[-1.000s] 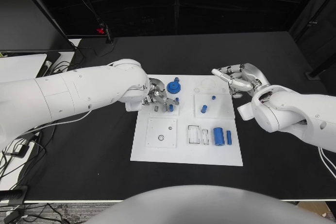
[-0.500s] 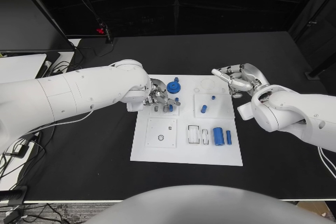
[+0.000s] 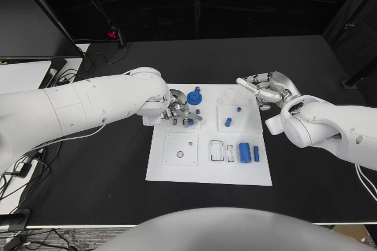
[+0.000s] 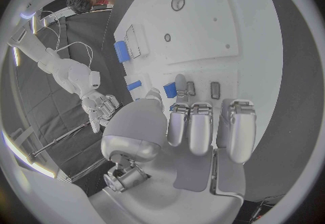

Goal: Assemble the parts on the task board

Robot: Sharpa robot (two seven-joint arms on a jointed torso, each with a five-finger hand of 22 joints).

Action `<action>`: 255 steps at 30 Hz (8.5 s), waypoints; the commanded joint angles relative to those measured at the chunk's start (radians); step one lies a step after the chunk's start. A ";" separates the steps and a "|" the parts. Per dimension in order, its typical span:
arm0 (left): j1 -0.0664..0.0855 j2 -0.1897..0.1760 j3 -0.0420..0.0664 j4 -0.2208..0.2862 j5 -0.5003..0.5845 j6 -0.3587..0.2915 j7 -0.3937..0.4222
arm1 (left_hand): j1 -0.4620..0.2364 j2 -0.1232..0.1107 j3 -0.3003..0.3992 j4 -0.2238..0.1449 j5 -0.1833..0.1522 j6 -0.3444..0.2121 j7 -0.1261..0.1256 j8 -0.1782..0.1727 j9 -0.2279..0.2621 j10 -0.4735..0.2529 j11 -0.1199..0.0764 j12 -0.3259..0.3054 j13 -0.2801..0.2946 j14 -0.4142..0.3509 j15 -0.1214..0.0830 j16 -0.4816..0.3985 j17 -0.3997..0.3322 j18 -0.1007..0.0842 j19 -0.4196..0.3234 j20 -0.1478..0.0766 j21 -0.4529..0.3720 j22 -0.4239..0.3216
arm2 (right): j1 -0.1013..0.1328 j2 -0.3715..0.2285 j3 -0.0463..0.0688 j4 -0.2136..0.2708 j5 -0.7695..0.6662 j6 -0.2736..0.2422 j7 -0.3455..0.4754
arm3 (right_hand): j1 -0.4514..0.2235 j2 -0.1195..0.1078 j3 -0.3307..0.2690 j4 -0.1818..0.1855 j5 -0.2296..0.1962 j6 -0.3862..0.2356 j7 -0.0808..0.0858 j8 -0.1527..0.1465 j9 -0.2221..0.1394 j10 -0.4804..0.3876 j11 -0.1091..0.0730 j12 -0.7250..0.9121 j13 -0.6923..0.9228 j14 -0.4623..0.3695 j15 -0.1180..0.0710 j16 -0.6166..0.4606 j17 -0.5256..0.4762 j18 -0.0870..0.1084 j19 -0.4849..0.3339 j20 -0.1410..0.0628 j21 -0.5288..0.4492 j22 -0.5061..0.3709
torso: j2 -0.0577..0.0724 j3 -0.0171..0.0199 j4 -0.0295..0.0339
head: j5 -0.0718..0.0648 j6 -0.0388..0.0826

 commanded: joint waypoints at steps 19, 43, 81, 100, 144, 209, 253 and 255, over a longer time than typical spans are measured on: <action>0.001 0.003 0.001 -0.003 0.003 0.010 0.023 | 0.197 0.058 0.081 -0.001 0.142 0.021 -0.007 -0.058 0.058 0.104 -0.012 0.003 0.263 0.107 -0.015 0.001 0.263 -0.014 0.104 -0.012 0.003 0.263 | -0.001 0.001 0.000 -0.002 -0.003 0.010 -0.008 | -0.001 0.007 0.001 0.000 -0.003 -0.003 -0.003 -0.005 -0.001 0.069 -0.008 -0.006 0.235 0.104 -0.007 0.002 0.263 0.018 -0.006 0.001 -0.006 0.188 | 0.000 0.0001 0.0002 | -0.002 0.000; 0.001 -0.023 0.001 0.011 0.003 -0.011 0.081 | 0.302 0.009 0.342 0.002 0.268 0.063 -0.001 -0.139 0.122 0.104 -0.007 0.003 0.263 0.107 -0.017 0.001 0.263 -0.014 0.104 -0.015 0.003 0.263 | -0.004 -0.003 -0.001 -0.004 -0.003 0.012 -0.020 | -0.001 0.007 0.000 0.000 -0.004 -0.002 -0.003 -0.005 -0.001 0.067 -0.008 -0.008 0.233 0.104 -0.007 0.002 0.263 0.018 -0.008 0.001 -0.008 0.187 | 0.000 -0.0002 0.0008 | -0.008 0.000; 0.021 -0.122 0.001 0.088 0.000 -0.061 0.037 | 0.307 -0.077 0.431 0.002 0.254 0.090 -0.002 -0.159 0.162 0.104 -0.006 0.003 0.263 0.107 -0.018 0.001 0.263 -0.014 0.104 -0.014 0.003 0.263 | -0.010 -0.004 -0.003 -0.010 -0.002 0.012 -0.019 | -0.002 0.010 -0.001 0.001 -0.005 -0.001 -0.003 -0.004 -0.001 0.065 -0.007 -0.009 0.232 0.104 -0.007 0.002 0.263 0.019 -0.010 0.000 -0.010 0.187 | 0.000 0.0005 0.0008 | -0.003 0.000; 0.012 -0.105 0.001 0.090 -0.047 -0.079 0.016 | 0.304 -0.076 0.434 0.002 0.250 0.093 -0.002 -0.160 0.165 0.104 -0.007 0.003 0.263 0.107 -0.018 0.001 0.263 -0.014 0.104 -0.014 0.003 0.263 | -0.010 -0.002 -0.003 -0.009 0.000 0.015 -0.016 | -0.005 0.015 -0.002 0.002 -0.004 0.000 -0.002 -0.004 -0.001 0.066 -0.007 -0.008 0.232 0.104 -0.007 0.002 0.263 0.019 -0.009 0.000 -0.010 0.187 | 0.000 0.0000 -0.0001 | -0.001 0.000; -0.007 -0.075 0.001 0.059 -0.059 -0.050 -0.028 | 0.285 -0.085 0.435 0.003 0.235 0.092 -0.001 -0.166 0.174 0.104 -0.006 0.003 0.263 0.107 -0.019 0.001 0.263 -0.014 0.104 -0.013 0.003 0.263 | -0.011 0.001 -0.003 -0.007 0.000 0.003 -0.010 | -0.013 0.020 -0.006 0.002 0.000 0.002 0.001 -0.004 0.000 0.068 -0.005 -0.006 0.234 0.104 -0.007 0.002 0.263 0.019 -0.011 0.000 -0.013 0.186 | 0.000 -0.0002 -0.0012 | -0.006 0.000; -0.015 -0.074 0.001 0.053 -0.034 -0.054 -0.028 | -0.029 -0.142 0.185 0.002 -0.036 0.074 0.001 -0.188 0.234 0.104 -0.005 0.003 0.263 0.107 -0.011 0.001 0.263 -0.014 0.104 -0.011 0.003 0.263 | -0.011 -0.003 -0.003 -0.007 0.000 0.003 -0.015 | -0.024 0.030 -0.010 0.002 0.003 0.003 0.003 -0.004 0.000 0.070 -0.004 -0.005 0.235 0.104 -0.005 0.002 0.263 0.019 -0.009 0.001 -0.012 0.187 | 0.000 0.0002 -0.0003 | -0.012 0.000; 0.085 -0.155 0.001 -0.038 -0.017 -0.059 0.129 | -0.033 -0.133 0.073 0.000 -0.110 -0.006 0.011 -0.097 0.344 0.104 0.005 0.003 0.263 0.107 -0.008 0.001 0.263 -0.014 0.104 -0.005 0.003 0.263 | -0.011 -0.004 -0.003 -0.010 0.000 0.001 -0.020 | -0.025 0.031 -0.011 0.002 0.003 0.003 0.003 -0.004 -0.001 0.069 -0.003 -0.005 0.234 0.104 -0.005 0.002 0.263 0.019 -0.012 0.001 -0.015 0.186 | 0.001 -0.0004 -0.0010 | -0.002 0.000; 0.082 -0.143 0.001 -0.056 -0.022 -0.053 0.133 | -0.029 -0.130 0.073 -0.001 -0.111 -0.005 0.010 -0.095 0.345 0.104 0.004 0.003 0.263 0.107 -0.008 0.001 0.263 -0.014 0.104 -0.005 0.003 0.263 | -0.011 -0.004 -0.003 -0.010 0.000 0.001 -0.020 | -0.025 0.031 -0.011 0.002 0.003 0.003 0.003 -0.004 -0.001 0.069 -0.003 -0.005 0.234 0.104 -0.005 0.002 0.263 0.019 -0.012 0.001 -0.015 0.186 | 0.001 -0.0009 -0.0014 | -0.002 0.000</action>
